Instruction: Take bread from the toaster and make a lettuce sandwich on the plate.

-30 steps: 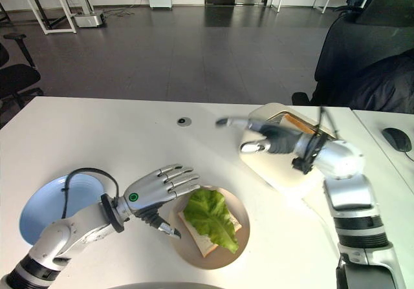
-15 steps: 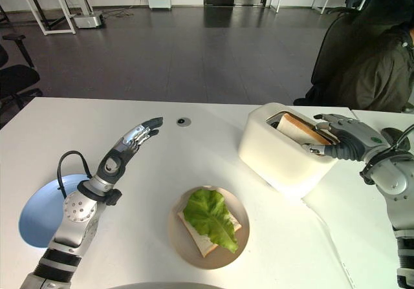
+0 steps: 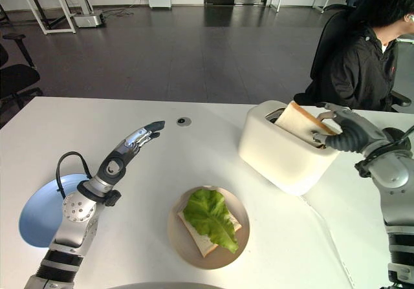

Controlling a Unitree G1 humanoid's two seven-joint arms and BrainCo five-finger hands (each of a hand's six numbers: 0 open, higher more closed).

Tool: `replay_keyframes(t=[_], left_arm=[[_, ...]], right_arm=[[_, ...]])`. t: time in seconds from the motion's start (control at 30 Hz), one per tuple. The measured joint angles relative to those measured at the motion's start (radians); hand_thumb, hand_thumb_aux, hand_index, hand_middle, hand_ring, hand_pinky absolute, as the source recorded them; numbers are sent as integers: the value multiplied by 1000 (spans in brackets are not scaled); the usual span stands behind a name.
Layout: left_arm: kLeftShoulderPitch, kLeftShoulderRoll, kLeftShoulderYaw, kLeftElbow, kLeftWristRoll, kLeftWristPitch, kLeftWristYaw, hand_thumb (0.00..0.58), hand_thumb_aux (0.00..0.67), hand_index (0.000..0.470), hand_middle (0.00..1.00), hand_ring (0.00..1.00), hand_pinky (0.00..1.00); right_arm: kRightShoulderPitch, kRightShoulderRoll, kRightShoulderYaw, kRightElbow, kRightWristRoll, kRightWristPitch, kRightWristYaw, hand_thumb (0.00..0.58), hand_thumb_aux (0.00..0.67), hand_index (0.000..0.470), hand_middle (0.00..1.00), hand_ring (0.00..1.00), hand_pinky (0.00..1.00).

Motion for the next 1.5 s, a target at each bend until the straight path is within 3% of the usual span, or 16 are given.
replay_keyframes(t=[0.1, 0.3, 0.47, 0.57, 0.63, 0.77, 0.9, 1.17, 1.5], left_arm=[[0, -1, 16, 2, 1, 0, -8, 0, 0, 0, 0, 0, 0], [0, -3, 31, 10, 1, 0, -14, 0, 0, 0, 0, 0, 0], [0, -3, 46, 10, 8, -7, -22, 0, 0, 0, 0, 0, 0], [8, 10, 59, -12, 54, -71, -28, 0, 0, 0, 0, 0, 0], [14, 19, 107, -59, 105, -152, -10, 0, 0, 0, 0, 0, 0], [35, 47, 203, -162, 200, -277, 33, 0, 0, 0, 0, 0, 0], [83, 46, 200, -210, 321, -356, 45, 0, 0, 0, 0, 0, 0], [113, 37, 124, -239, 484, -414, 63, 0, 0, 0, 0, 0, 0], [131, 49, 78, -243, 561, -444, 96, 0, 0, 0, 0, 0, 0]], right_arm=[[-59, -22, -79, -4, 94, 34, 18, 580, 670, 470, 0, 0, 0], [-84, -19, -81, 26, 238, 44, 121, 580, 670, 470, 0, 0, 0], [-121, 7, -85, -4, 506, 97, 301, 580, 670, 470, 0, 0, 0], [-168, 15, -65, -57, 687, 181, 456, 580, 670, 470, 0, 0, 0], [-196, 20, 15, -98, 751, 242, 566, 580, 670, 470, 0, 0, 0], [-199, 63, 234, -175, 733, 284, 714, 580, 670, 470, 0, 0, 0], [-201, 107, 396, -227, 695, 304, 798, 580, 670, 470, 0, 0, 0], [-202, 97, 447, -295, 744, 406, 946, 580, 670, 470, 0, 0, 0], [-231, 150, 575, -286, 656, 493, 913, 580, 670, 470, 0, 0, 0]])
